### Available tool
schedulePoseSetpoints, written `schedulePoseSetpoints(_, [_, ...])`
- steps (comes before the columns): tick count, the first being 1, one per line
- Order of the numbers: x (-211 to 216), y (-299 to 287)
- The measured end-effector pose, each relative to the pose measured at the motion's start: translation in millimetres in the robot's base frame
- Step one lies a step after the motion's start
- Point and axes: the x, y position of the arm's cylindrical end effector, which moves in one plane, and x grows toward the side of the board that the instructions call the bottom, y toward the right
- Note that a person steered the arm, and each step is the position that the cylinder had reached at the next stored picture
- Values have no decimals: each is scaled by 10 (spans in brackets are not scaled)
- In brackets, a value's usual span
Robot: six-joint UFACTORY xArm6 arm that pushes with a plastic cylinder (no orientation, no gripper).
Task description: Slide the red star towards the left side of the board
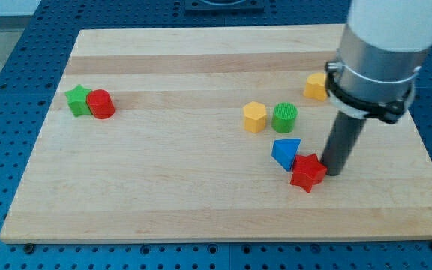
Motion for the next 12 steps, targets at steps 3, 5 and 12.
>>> schedulePoseSetpoints(3, [288, -669])
schedulePoseSetpoints(5, [315, -1503])
schedulePoseSetpoints(12, [62, -1510])
